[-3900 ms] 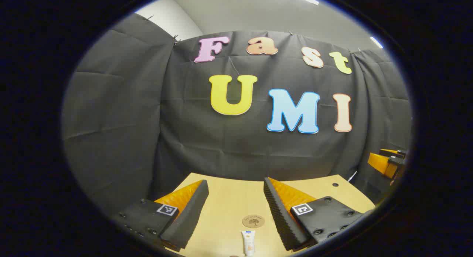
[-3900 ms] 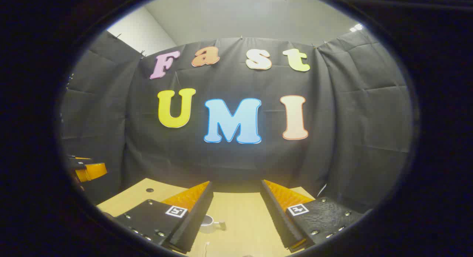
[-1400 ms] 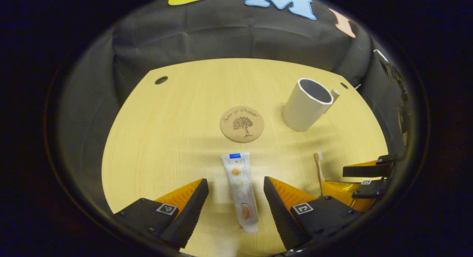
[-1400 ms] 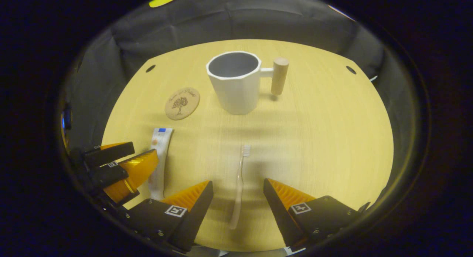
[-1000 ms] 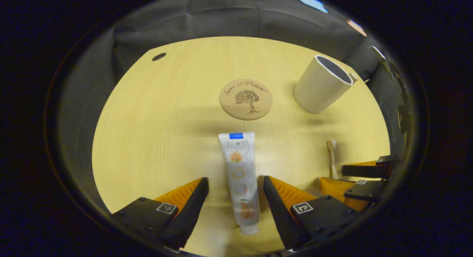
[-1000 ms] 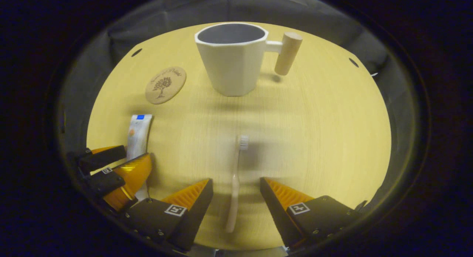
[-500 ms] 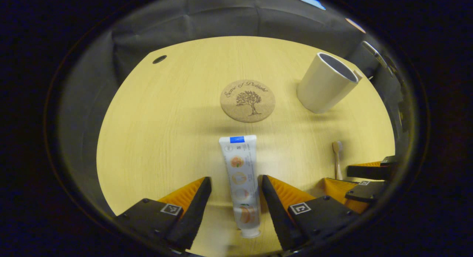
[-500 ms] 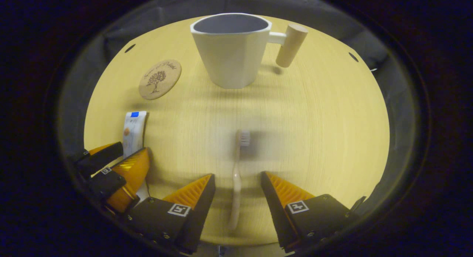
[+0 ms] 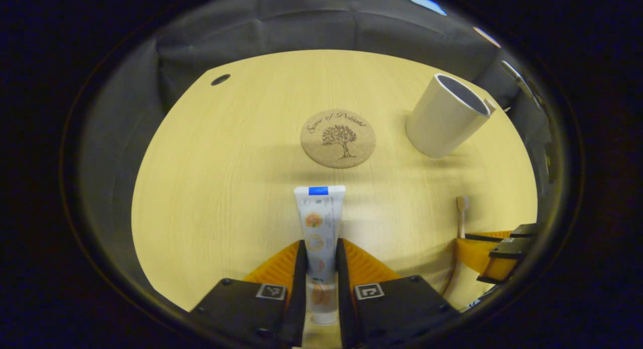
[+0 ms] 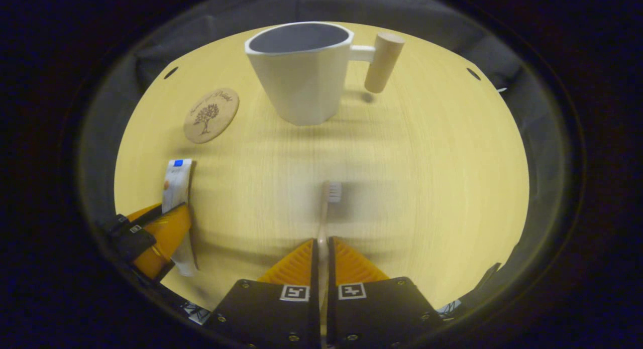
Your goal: Put the toothbrush and toothpaste on the desktop into the cup, then pick up the cup and place it on the coaster on the desktop.
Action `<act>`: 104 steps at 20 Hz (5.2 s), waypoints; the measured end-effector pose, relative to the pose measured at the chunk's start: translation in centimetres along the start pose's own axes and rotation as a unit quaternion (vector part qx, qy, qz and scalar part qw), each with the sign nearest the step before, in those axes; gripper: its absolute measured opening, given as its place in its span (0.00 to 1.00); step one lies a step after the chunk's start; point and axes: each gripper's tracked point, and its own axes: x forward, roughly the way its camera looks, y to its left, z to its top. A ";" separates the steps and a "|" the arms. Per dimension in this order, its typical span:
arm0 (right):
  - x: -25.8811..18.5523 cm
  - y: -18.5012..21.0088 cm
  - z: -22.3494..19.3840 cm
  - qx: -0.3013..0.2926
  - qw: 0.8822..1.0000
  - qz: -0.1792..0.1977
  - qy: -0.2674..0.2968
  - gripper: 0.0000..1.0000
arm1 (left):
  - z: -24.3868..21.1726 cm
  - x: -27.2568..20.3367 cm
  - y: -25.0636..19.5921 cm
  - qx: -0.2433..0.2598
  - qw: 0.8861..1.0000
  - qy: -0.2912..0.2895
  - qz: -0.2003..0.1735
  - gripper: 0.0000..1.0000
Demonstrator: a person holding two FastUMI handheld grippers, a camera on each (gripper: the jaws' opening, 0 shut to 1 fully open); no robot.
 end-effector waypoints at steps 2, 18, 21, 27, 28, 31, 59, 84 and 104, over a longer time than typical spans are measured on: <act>0.6 0.1 0.2 0.004 1.000 0.010 -0.002 0.03 | 0.2 -0.3 0.1 -0.016 1.000 -0.014 0.001 0.27; -5.4 -2.5 0.6 0.059 0.994 0.078 -0.055 0.02 | 1.2 -6.7 0.3 -0.064 0.991 -0.088 -0.073 0.20; -7.7 -3.0 1.7 0.067 0.990 0.091 -0.081 0.02 | 1.4 -8.5 0.2 -0.065 0.990 -0.104 -0.071 0.20; -13.3 -4.4 7.2 0.092 0.976 0.109 -0.166 0.02 | 3.1 -12.9 0.8 -0.086 0.983 -0.139 -0.080 0.19; -14.1 -4.8 8.3 0.093 0.973 0.110 -0.180 0.02 | 3.3 -13.2 1.0 -0.087 0.983 -0.142 -0.080 0.20; -15.9 -5.1 11.1 0.091 0.966 0.113 -0.216 0.02 | 3.7 -14.2 1.5 -0.086 0.982 -0.154 -0.069 0.18; -12.3 0.5 26.7 0.037 0.916 0.074 -0.393 0.03 | -2.4 -22.5 7.8 -0.190 0.965 -0.176 0.035 0.20; -16.1 -9.6 17.4 0.107 0.914 0.063 -0.385 0.37 | 15.5 -20.3 -2.9 -0.065 0.950 -0.278 -0.126 0.20; -12.3 -22.7 4.7 0.230 0.930 -0.006 -0.288 0.37 | 27.9 -10.0 -15.1 -0.026 0.929 -0.292 -0.226 0.20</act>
